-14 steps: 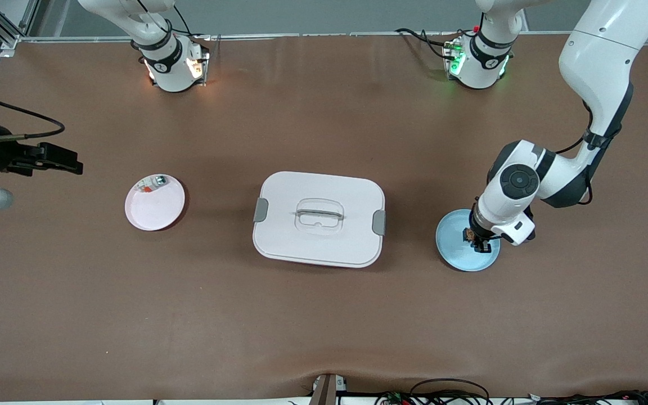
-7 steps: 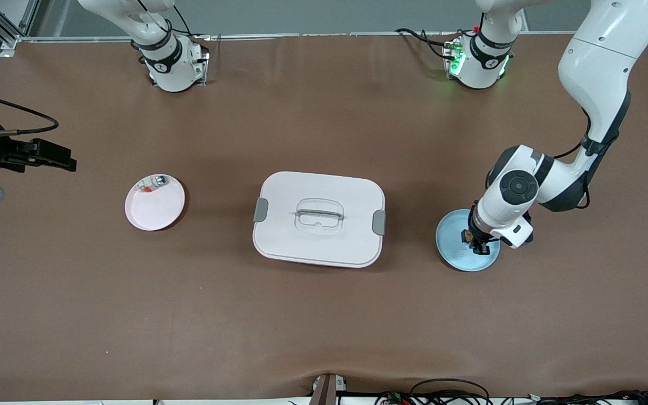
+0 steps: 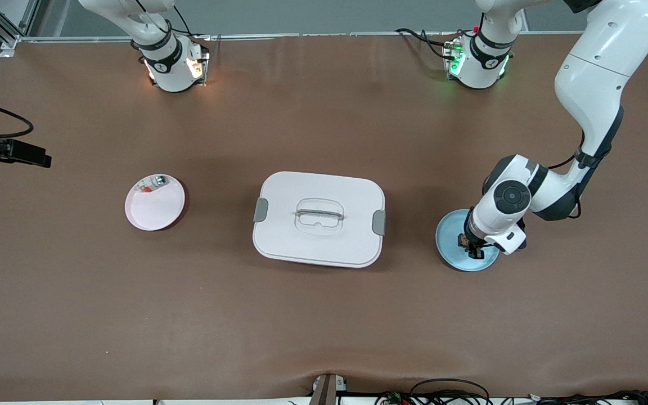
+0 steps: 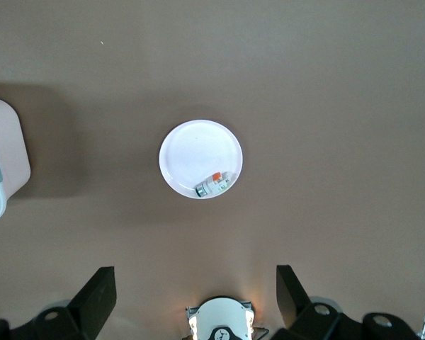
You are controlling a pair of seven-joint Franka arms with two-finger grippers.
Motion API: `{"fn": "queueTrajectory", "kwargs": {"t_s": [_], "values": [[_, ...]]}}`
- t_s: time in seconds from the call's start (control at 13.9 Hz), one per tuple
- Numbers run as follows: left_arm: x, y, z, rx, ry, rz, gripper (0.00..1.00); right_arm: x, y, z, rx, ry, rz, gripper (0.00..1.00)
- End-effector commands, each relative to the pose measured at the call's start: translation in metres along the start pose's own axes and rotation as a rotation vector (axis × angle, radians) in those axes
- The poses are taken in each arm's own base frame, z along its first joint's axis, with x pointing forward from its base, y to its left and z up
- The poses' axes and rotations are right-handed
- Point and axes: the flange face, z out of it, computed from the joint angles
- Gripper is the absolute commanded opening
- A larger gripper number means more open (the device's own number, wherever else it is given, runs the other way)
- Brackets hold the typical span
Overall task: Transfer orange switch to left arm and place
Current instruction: 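Lower the switch onto the light-blue plate with the left gripper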
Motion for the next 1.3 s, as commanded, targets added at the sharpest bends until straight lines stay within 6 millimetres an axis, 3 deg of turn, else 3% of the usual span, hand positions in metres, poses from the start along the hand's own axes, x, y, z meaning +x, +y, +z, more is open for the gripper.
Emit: {"fn": "queueTrajectory", "kwargs": {"t_s": [0.0,0.07,0.14,0.5,0.86,1.22], "values": [[-0.002,0.004,-0.002,-0.022,0.004,0.008,0.18,-0.006,0.007,0.005,0.004,-0.029,-0.003,1.00],[-0.002,0.004,-0.003,-0.023,0.005,0.008,0.51,-0.009,0.007,0.009,0.004,-0.032,-0.005,1.00],[-0.002,0.005,-0.004,-0.026,0.006,0.008,1.00,-0.012,0.007,0.010,0.006,-0.014,-0.006,1.00],[0.004,0.015,-0.017,-0.052,0.003,-0.024,1.00,-0.039,0.004,0.018,0.037,0.078,-0.015,1.00],[0.001,0.022,-0.030,-0.070,-0.007,-0.039,1.00,-0.053,0.006,0.023,0.056,0.164,-0.011,1.00],[0.009,0.032,-0.061,-0.062,-0.043,-0.078,1.00,-0.055,0.005,0.022,0.066,0.179,-0.011,1.00]]}}
